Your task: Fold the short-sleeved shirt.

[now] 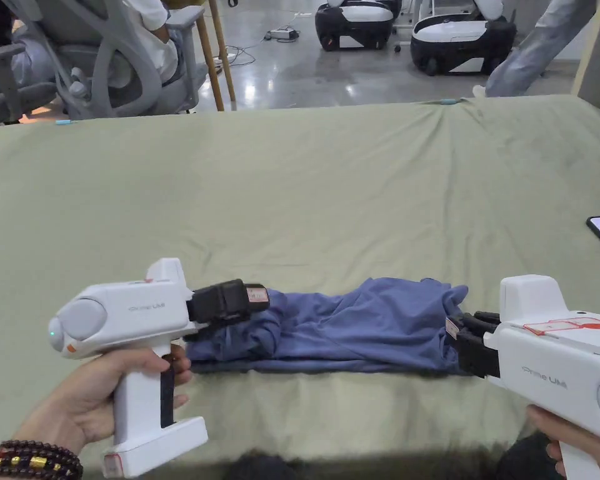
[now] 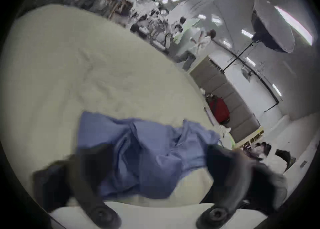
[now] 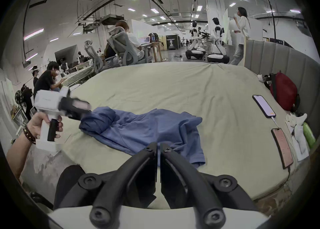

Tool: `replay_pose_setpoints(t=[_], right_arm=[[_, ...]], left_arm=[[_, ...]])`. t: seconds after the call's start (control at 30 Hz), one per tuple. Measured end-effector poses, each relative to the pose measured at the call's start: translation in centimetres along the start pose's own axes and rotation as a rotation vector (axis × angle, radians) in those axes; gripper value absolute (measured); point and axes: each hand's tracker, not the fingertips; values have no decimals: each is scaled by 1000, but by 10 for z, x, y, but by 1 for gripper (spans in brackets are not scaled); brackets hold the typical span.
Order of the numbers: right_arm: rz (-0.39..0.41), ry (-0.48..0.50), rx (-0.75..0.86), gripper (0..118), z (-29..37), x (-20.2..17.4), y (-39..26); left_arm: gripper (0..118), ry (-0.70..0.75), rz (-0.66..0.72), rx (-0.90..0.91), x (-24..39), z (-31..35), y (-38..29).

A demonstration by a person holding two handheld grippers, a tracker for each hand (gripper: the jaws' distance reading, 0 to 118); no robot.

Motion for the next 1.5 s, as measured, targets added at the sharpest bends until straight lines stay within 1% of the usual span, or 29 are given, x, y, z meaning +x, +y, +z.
replay_pose_setpoints(t=[0.03, 0.07, 0.1, 0.17, 0.23, 0.27, 0.3, 0.33, 0.43, 0.47, 0.5, 0.53, 0.6, 0.67, 0.73, 0.8, 0.83, 0.9, 0.97, 1.03, 1.1, 1.13, 1.2, 1.27, 1.3, 1.4, 1.43, 1.47, 1.5], right_arm=[[-3, 13, 5, 5, -1, -3, 0], [-6, 27, 9, 5, -1, -6, -1], [-6, 38, 10, 5, -2, -9, -1], [-8, 64, 9, 5, -3, -13, -3], [-9, 77, 5, 5, -5, -17, -4], [-6, 83, 3, 5, -5, -19, -4], [-4, 84, 2, 5, -5, -20, -5], [-4, 83, 2, 5, -4, -21, -6], [-10, 87, 0, 5, 0, -20, -8], [-9, 89, -3, 5, 3, -18, -9], [-7, 88, -6, 5, 4, -15, -9], [-3, 79, -12, 5, 7, -12, -10], [5, 53, -19, 5, 13, -6, -13], [-5, 22, -24, 5, 18, 1, -15], [-15, 13, -21, 5, 22, 5, -17], [-29, 0, -20, 5, 24, 8, -18], [-33, -6, -20, 5, 25, 9, -18], [-33, -24, -16, 5, 25, 8, -17], [-13, -30, -12, 5, 24, 4, -17], [-2, -25, -12, 5, 21, -1, -15], [16, -6, -4, 5, 19, -7, -14], [21, 6, -2, 5, 17, -10, -12], [23, 27, 4, 5, 15, -16, -10], [25, 51, 16, 5, 13, -21, -10], [25, 58, 15, 5, 12, -22, -10], [44, 66, 8, 5, 9, -27, -12], [46, 64, 7, 5, 8, -28, -13], [44, 64, 4, 5, 8, -28, -13], [40, 68, 1, 5, 8, -27, -14]], left_arm=[[115, -15, -5, 52, 0, 17, 4], [118, -28, -26, 101, 0, 39, 6], [118, -22, -46, 109, -2, 50, 8], [106, 76, -85, 69, -6, 65, 11], [90, 124, -104, 48, -4, 66, 5], [37, 158, -103, 43, -6, 59, 2], [0, 206, -97, 28, -9, 53, -2], [3, 184, -80, 24, -5, 41, -6], [2, 111, -37, -52, -8, 8, -16], [0, 130, -50, -65, 0, -7, -20], [0, 127, -68, -74, 5, -18, -23], [0, 102, -85, -109, 10, -33, -27], [0, 67, -50, -171, 14, -67, -27], [0, -6, -65, -202, 30, -100, -34], [0, -44, -67, -223, 45, -126, -40], [0, -19, -70, -274, 55, -154, -50], [0, 20, -100, -282, 58, -163, -53], [0, 8, -93, -262, 59, -154, -46], [0, 2, -85, -231, 60, -131, -36], [0, -13, -117, -122, 57, -91, -24], [0, -46, -68, -37, 43, -51, -12], [0, -38, -34, 2, 35, -27, -7], [0, 45, 7, 86, 9, 10, -4], [0, 181, 40, 137, -13, 38, -5], [0, 201, 53, 142, -22, 47, -7], [0, 143, 111, 141, -33, 66, -12], [0, 101, 117, 154, -32, 69, -14], [17, 83, 118, 157, -32, 69, -17], [46, 75, 115, 158, -32, 67, -18]])
